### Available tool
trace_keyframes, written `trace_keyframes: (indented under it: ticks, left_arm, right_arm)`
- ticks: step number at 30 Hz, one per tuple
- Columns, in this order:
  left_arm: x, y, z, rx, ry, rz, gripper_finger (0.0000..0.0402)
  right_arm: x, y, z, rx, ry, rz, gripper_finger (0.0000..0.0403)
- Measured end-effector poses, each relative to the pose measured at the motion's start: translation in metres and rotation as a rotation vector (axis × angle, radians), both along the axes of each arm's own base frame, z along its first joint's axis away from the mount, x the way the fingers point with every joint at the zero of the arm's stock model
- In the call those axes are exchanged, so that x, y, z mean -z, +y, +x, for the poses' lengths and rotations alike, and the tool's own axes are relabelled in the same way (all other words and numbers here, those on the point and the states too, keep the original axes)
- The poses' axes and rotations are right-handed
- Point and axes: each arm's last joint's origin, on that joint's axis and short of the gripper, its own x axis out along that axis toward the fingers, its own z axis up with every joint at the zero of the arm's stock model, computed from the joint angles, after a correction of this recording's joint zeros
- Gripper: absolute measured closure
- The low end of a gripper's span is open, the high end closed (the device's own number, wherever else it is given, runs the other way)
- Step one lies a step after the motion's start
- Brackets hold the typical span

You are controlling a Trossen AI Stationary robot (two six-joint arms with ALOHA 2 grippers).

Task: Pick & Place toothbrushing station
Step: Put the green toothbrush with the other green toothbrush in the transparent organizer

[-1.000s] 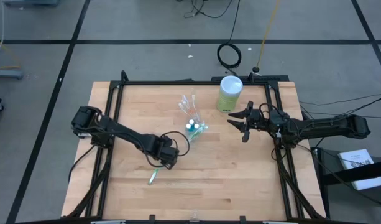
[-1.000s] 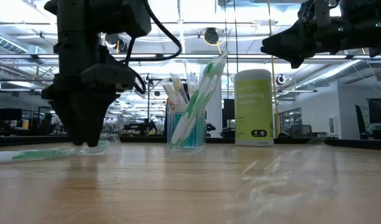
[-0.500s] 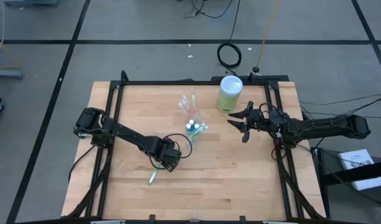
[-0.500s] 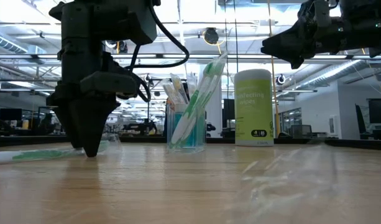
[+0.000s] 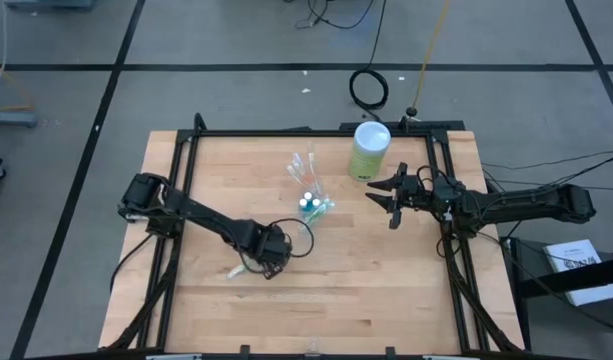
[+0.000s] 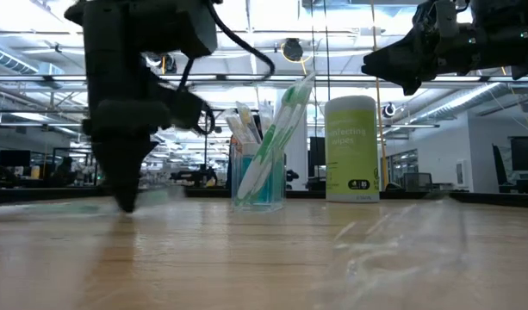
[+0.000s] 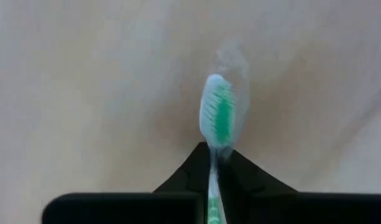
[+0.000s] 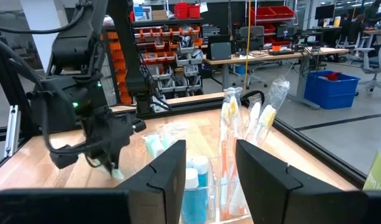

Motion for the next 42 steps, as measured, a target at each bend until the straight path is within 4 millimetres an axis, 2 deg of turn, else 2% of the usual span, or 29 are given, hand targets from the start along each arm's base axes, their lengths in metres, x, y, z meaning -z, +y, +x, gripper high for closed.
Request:
trace_keyframes:
  ticks: [2,6,13,19,22,27,31,35,42]
  left_arm:
    - [-0.012,0.001,-0.002,0.033,-0.047,0.09,0.0391]
    - [-0.064,0.006,-0.011,0.039,-0.266,0.264,0.0388]
    - [-0.151,0.017,-0.056,0.053,-0.586,0.623,0.0392]
    - [-0.202,0.028,-0.092,0.03,-0.74,0.909,0.0394]
    - [-0.218,0.035,-0.106,-0.042,-0.766,1.012,0.0393]
    - [-0.227,0.044,-0.118,-0.093,-0.745,1.088,0.0394]
    - [-0.225,0.05,-0.115,-0.015,-0.797,0.924,0.0393]
    - [-0.209,0.055,-0.106,0.042,-0.845,0.738,0.0394]
    - [-0.166,0.069,-0.091,0.117,-1.06,0.551,0.0394]
  right_arm:
    - [0.0,0.0,0.0,0.0,0.001,0.0,0.0273]
    - [0.0,0.0,0.0,0.0,0.001,0.0,0.0273]
    - [0.0,0.0,0.0,0.002,0.001,0.0,0.0273]
    - [0.0,0.0,0.0,0.004,0.001,0.0,0.0273]
    - [0.0,0.0,0.0,0.004,0.0,0.0,0.0273]
    - [0.0,0.0,0.0,0.006,0.001,0.0,0.0273]
    - [0.0,0.0,0.0,0.007,0.003,-0.01,0.0273]
    - [0.0,0.0,0.0,0.008,0.005,-0.018,0.0273]
    - [0.0,0.0,0.0,0.007,0.006,-0.021,0.0273]
